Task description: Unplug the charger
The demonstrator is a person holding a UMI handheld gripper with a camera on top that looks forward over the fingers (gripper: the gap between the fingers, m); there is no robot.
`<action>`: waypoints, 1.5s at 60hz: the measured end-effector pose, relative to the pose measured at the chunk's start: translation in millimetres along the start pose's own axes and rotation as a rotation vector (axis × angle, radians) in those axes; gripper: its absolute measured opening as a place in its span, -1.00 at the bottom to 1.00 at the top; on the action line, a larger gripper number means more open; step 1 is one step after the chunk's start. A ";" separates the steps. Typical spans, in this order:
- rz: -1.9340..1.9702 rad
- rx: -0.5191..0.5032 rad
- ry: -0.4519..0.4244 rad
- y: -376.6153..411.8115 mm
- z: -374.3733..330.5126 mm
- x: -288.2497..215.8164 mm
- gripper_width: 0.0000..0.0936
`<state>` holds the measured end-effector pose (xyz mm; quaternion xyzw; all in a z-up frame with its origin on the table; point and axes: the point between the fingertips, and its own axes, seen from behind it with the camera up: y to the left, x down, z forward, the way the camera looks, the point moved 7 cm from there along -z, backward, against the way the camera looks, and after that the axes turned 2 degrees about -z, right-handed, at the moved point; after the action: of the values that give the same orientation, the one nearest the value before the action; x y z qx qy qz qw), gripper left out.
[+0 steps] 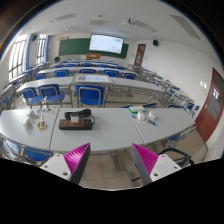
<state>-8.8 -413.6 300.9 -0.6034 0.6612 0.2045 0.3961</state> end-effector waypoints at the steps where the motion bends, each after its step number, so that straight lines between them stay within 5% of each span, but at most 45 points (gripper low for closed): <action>1: 0.000 0.003 0.005 -0.3 -0.1 1.3 0.82; 16: 0.006 0.038 0.054 41.0 22.4 40.7 0.82; 27: 0.029 -0.049 0.029 110.9 52.2 53.9 0.83; 39: 0.040 -0.176 -0.092 192.9 128.7 18.2 0.82; 59: 0.023 -0.168 -0.151 236.1 319.2 -38.6 0.81; 69: 0.011 -0.176 -0.132 240.4 368.9 -40.7 0.49; 76: 0.006 -0.169 -0.159 236.6 377.5 -43.1 -0.08; 90: 0.024 -0.228 -0.125 236.7 376.4 -47.6 -0.47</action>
<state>-133.8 -57.1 61.6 -0.6227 0.6147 0.3201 0.3631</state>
